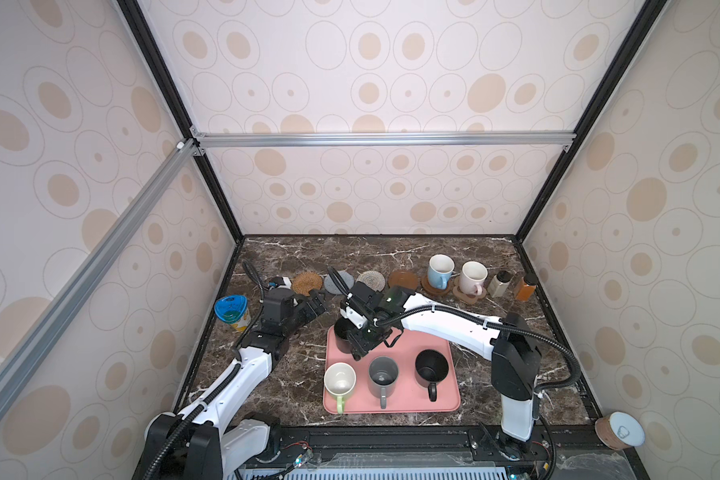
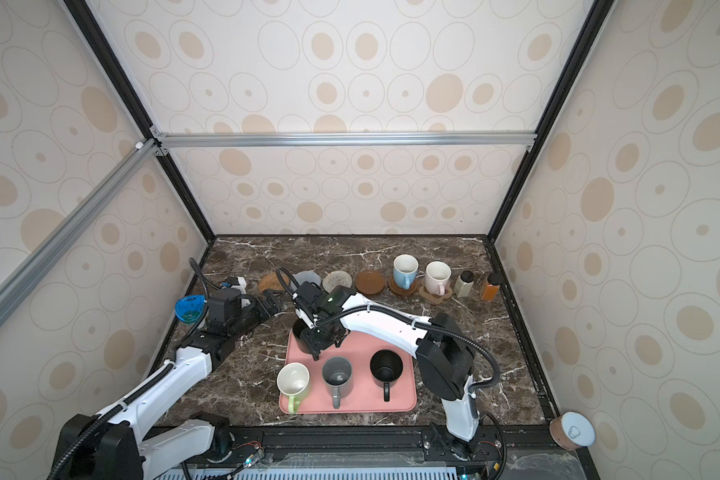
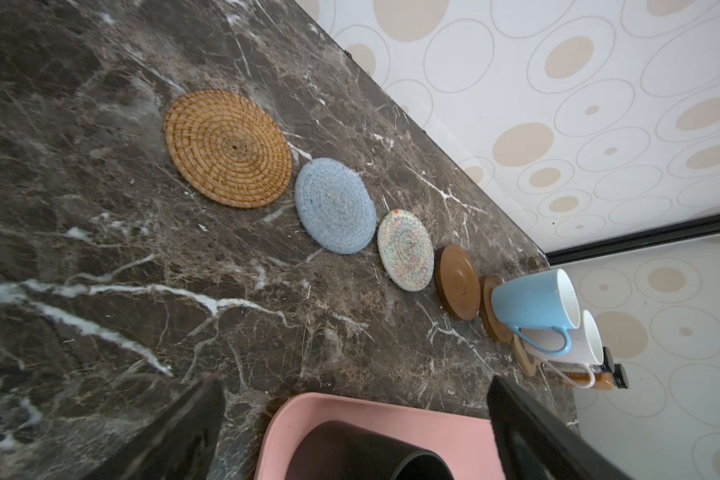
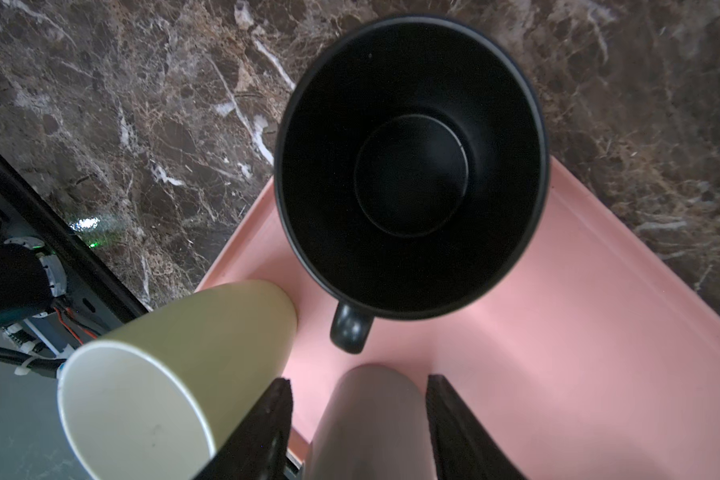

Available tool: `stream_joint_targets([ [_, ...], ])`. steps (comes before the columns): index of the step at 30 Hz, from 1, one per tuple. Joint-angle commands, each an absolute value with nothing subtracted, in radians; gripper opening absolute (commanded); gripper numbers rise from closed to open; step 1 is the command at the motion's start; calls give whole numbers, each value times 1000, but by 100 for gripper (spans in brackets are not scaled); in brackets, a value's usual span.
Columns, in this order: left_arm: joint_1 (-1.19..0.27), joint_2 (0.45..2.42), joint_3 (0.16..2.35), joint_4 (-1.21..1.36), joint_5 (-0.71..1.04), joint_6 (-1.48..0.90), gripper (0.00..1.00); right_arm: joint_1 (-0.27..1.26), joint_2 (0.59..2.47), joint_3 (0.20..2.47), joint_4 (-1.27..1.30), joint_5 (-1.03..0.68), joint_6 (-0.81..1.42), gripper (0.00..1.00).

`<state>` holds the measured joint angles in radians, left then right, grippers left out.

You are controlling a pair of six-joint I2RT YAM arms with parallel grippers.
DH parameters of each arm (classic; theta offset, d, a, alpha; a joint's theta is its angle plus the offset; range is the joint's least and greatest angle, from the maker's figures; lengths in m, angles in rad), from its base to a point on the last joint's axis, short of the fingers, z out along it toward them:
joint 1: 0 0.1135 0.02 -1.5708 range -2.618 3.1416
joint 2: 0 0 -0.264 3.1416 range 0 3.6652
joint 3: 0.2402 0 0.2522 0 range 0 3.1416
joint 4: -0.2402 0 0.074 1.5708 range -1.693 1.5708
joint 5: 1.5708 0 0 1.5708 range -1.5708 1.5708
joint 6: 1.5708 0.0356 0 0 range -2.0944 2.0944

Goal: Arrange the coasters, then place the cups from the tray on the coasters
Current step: 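Lower the right gripper onto the black mug and grip its rim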

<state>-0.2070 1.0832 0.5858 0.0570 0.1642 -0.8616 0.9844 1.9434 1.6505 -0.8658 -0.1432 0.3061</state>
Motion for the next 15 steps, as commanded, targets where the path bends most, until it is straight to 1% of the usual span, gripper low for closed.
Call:
stream_joint_targets([
  [1, -193, 1059, 583, 51, 147, -885, 100, 996, 1977, 1691, -870, -146, 330, 56],
  [15, -184, 1063, 581, 60, 163, -884, 100, 998, 2063, 1756, -924, -53, 368, 55],
])
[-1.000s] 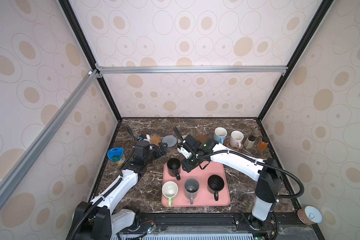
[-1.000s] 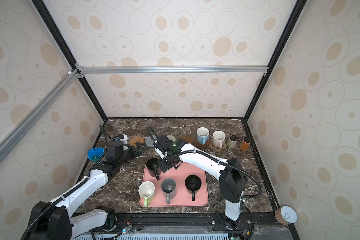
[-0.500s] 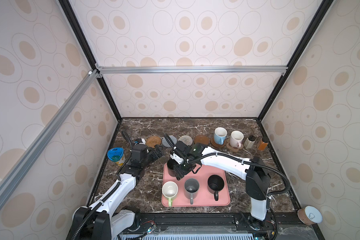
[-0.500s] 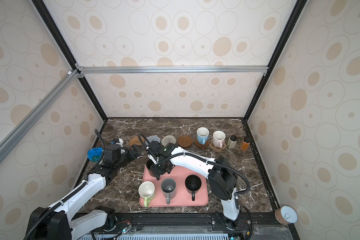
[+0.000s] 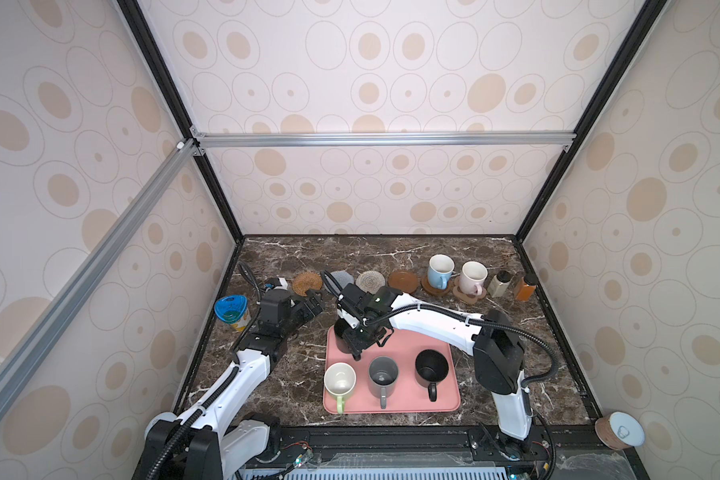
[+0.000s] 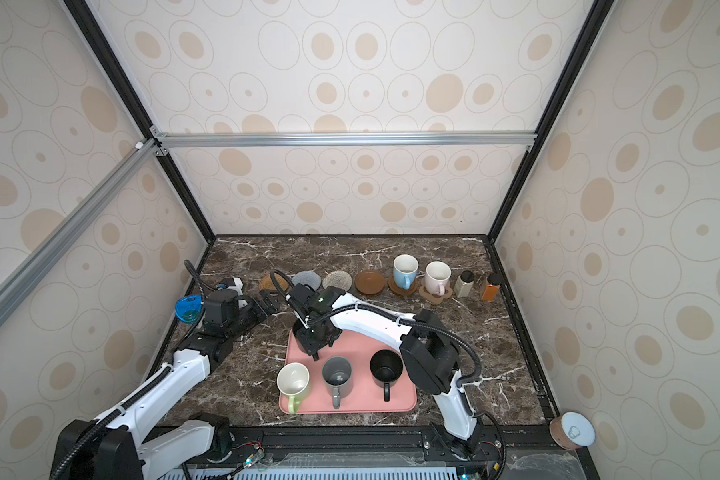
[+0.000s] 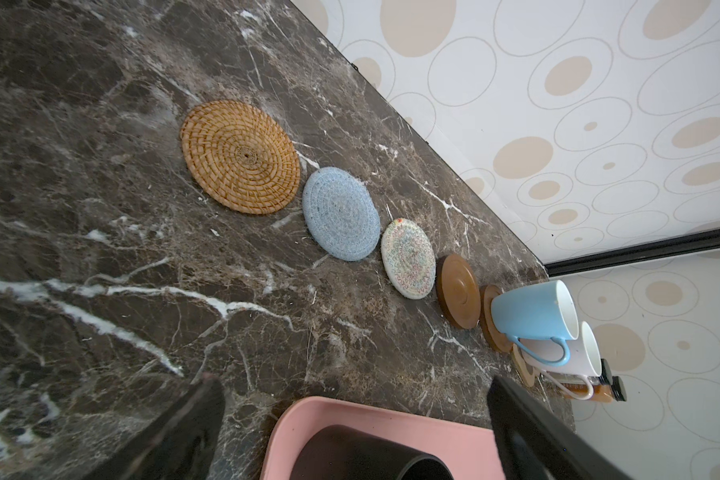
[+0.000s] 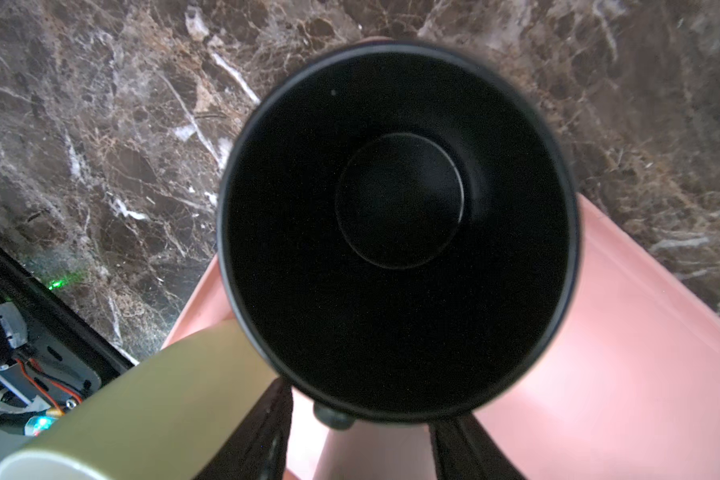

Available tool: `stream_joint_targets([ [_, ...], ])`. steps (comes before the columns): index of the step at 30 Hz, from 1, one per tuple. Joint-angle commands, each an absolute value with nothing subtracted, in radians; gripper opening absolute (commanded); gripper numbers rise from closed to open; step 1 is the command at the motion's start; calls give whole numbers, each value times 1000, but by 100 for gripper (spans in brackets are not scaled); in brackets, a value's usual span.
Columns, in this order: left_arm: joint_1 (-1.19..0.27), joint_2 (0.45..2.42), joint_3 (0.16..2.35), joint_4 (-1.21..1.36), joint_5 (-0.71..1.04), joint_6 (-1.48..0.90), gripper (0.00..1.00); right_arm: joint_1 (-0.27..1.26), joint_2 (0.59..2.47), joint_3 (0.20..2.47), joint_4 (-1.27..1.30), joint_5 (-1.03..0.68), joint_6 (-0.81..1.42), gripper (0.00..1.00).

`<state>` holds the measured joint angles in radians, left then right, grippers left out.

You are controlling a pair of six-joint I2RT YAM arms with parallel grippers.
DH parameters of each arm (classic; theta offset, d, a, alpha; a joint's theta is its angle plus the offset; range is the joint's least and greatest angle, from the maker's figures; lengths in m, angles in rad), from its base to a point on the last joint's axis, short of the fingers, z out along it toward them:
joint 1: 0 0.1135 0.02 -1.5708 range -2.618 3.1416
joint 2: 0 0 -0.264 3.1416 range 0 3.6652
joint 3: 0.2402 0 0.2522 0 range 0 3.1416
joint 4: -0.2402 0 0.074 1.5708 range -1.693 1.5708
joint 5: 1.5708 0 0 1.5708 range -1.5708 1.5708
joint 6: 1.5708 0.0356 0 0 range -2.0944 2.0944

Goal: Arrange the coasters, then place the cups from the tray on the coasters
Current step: 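Lower the right gripper onto the black mug and grip its rim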

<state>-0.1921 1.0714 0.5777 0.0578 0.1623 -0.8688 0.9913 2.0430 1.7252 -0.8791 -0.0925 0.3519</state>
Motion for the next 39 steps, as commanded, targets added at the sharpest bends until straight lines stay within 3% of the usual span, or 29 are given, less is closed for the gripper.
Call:
stream_joint_targets([
  [1, -184, 1062, 579, 60, 163, -884, 100, 998, 2066, 1759, -930, -40, 368, 55],
  [10, -183, 1060, 569, 67, 165, -889, 100, 993, 2070, 1780, -971, 40, 351, 54],
  [19, -181, 1054, 554, 80, 166, -898, 100, 993, 2067, 1763, -945, 15, 344, 53],
  [39, -181, 1049, 550, 83, 166, -900, 100, 994, 2112, 1768, -944, 54, 337, 41],
])
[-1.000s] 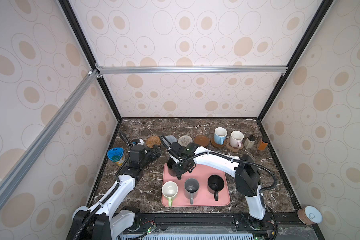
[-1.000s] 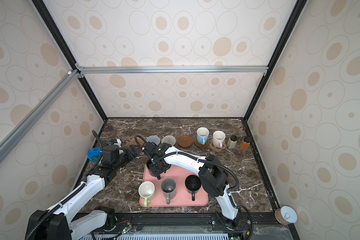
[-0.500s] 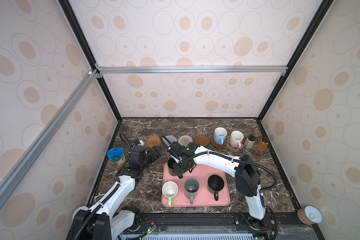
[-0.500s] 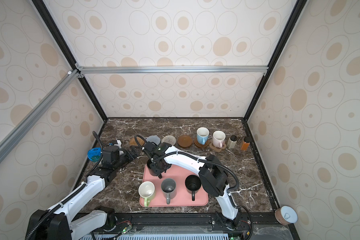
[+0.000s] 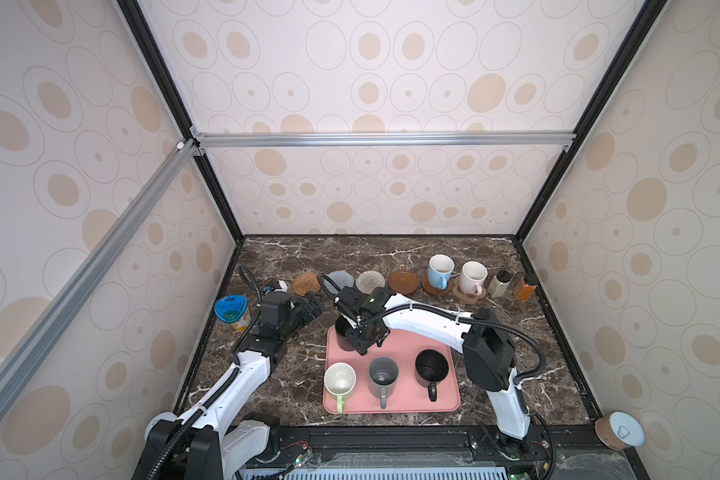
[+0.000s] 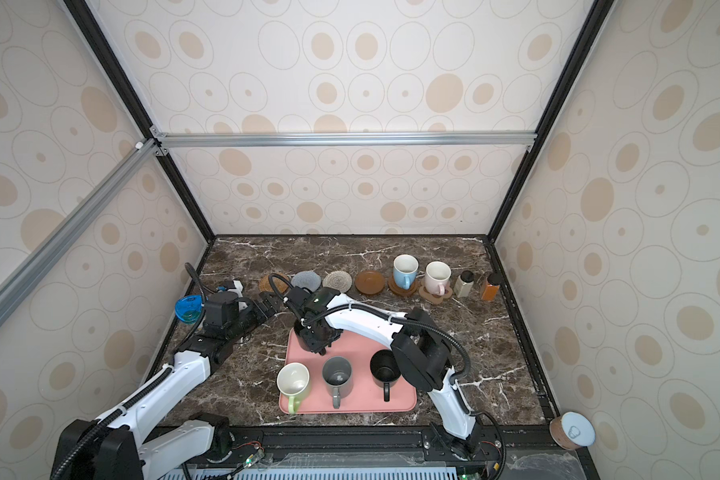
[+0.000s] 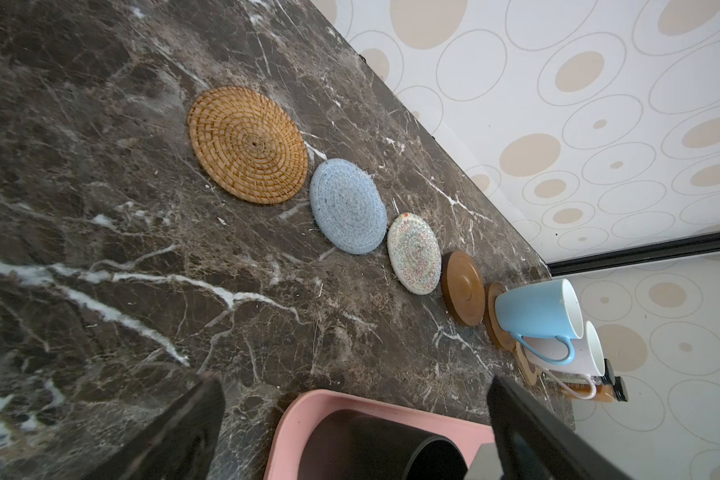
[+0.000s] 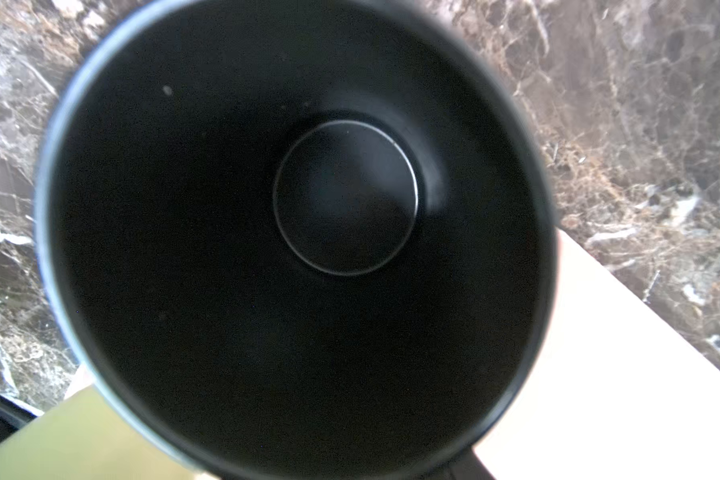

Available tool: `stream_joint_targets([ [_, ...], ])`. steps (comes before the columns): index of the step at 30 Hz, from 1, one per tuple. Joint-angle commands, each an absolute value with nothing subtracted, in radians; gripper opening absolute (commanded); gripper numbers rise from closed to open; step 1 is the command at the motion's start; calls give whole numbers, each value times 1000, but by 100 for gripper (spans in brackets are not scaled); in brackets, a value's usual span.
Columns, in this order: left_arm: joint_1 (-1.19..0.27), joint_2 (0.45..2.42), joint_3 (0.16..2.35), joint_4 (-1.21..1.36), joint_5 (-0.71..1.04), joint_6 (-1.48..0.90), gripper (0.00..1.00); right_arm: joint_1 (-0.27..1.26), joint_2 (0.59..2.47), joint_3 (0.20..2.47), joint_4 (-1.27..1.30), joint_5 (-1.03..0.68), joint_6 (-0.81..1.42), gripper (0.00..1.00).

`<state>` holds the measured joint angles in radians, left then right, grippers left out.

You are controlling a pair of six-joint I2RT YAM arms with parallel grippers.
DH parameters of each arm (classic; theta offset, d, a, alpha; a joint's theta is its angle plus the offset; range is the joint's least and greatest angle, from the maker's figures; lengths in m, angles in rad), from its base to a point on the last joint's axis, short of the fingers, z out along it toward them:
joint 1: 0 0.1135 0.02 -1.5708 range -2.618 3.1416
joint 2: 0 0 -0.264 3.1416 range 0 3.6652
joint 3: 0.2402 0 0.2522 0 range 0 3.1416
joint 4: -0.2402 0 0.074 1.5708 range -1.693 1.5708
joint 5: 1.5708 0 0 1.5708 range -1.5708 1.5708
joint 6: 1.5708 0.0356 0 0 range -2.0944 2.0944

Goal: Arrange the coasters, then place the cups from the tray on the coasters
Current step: 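Lower the right gripper onto the black mug and grip its rim, then lift the black mug off the tray with the right gripper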

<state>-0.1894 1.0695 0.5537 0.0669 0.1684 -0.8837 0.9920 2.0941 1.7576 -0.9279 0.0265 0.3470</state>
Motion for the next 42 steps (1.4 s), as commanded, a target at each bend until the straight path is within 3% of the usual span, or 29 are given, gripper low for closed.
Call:
stream_joint_targets([
  [1, -182, 1049, 549, 83, 167, -899, 100, 996, 2111, 1768, -944, 55, 332, 40],
  [12, -181, 1050, 551, 86, 167, -893, 100, 1009, 2131, 1783, -946, 70, 296, 35],
  [28, -181, 1053, 560, 74, 165, -883, 100, 1017, 2150, 1784, -944, 78, 295, 17],
  [42, -181, 1058, 557, 79, 166, -884, 100, 1015, 2098, 1778, -937, 94, 289, 11],
])
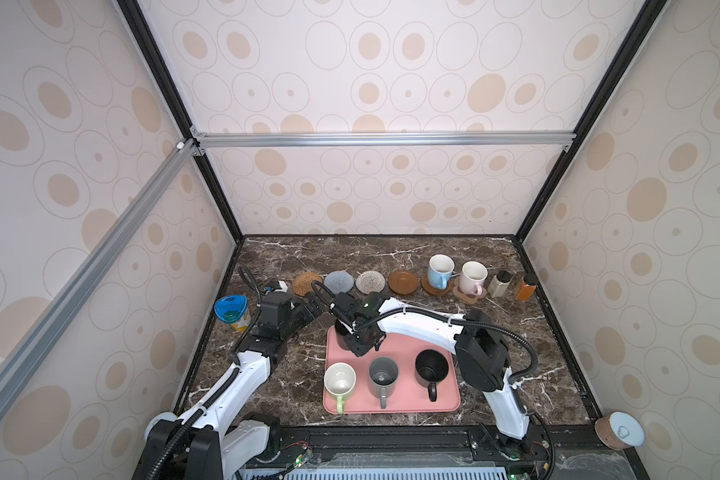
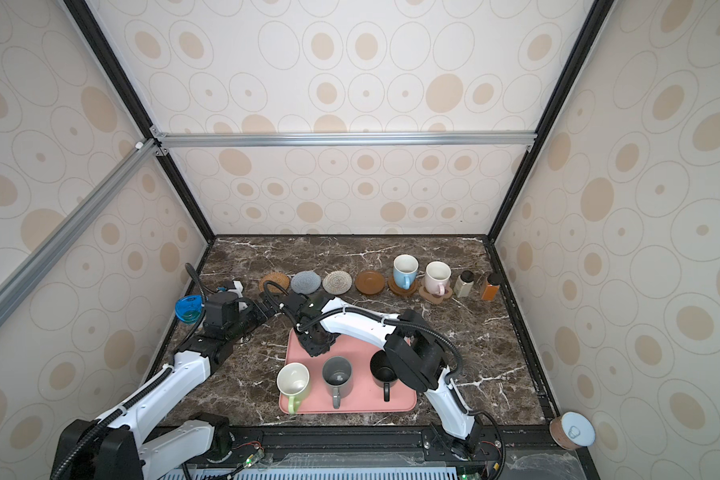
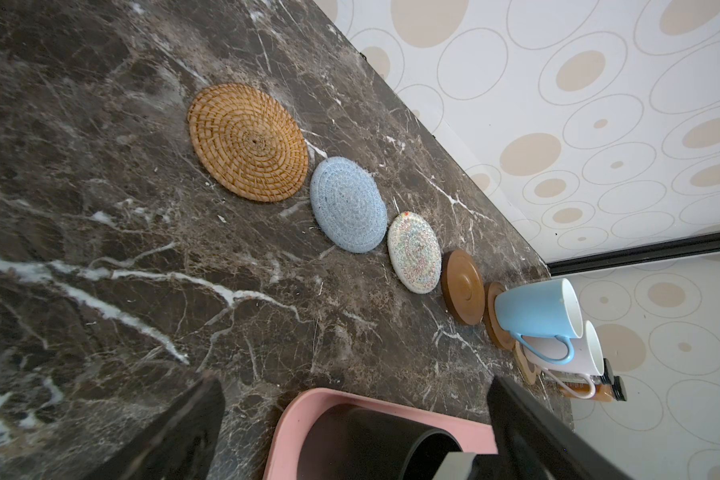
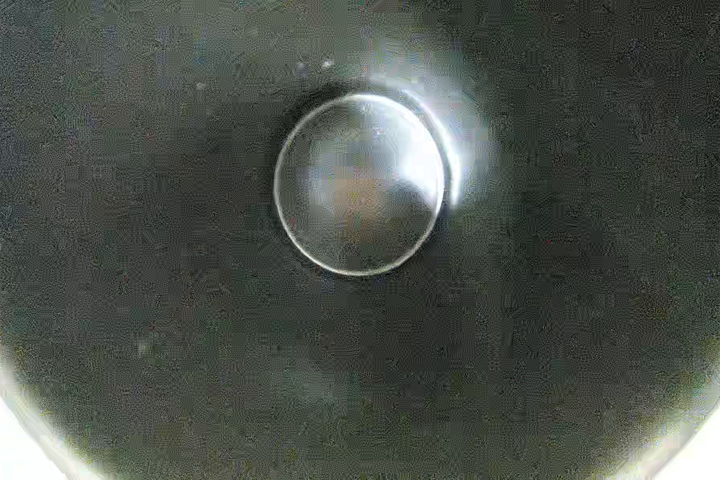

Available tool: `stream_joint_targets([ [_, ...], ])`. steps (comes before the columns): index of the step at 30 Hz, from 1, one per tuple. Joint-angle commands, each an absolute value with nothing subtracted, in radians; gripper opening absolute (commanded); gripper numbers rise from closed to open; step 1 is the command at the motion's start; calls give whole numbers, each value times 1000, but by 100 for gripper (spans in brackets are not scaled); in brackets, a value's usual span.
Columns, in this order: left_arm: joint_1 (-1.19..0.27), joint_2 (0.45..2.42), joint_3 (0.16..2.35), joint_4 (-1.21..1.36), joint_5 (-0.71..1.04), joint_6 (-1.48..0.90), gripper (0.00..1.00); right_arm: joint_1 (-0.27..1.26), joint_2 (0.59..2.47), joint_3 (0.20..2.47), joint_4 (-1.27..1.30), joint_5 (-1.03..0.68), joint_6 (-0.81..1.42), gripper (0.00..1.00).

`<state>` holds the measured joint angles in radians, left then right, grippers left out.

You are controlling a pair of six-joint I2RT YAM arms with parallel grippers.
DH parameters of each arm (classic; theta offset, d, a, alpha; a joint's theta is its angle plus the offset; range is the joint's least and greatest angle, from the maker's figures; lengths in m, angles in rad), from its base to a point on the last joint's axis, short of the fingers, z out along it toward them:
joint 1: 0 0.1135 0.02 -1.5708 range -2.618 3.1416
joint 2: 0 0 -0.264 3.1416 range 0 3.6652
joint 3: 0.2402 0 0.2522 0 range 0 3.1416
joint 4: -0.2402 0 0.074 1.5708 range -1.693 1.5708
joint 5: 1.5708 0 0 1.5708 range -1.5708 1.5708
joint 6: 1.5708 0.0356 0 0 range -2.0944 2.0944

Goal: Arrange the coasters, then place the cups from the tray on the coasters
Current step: 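Lift the black mug off the tray with the right gripper, then carry the black mug with the right gripper toward the coasters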

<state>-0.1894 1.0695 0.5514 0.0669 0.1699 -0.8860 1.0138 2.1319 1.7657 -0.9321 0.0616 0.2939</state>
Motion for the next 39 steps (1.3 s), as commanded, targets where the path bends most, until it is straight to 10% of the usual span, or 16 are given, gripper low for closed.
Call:
stream_joint_targets([
  [1, -181, 1058, 558, 79, 167, -884, 100, 1015, 2094, 1777, -937, 95, 288, 11],
  [39, -182, 1049, 553, 77, 173, -885, 100, 804, 1925, 1674, -919, 138, 313, 8],
])
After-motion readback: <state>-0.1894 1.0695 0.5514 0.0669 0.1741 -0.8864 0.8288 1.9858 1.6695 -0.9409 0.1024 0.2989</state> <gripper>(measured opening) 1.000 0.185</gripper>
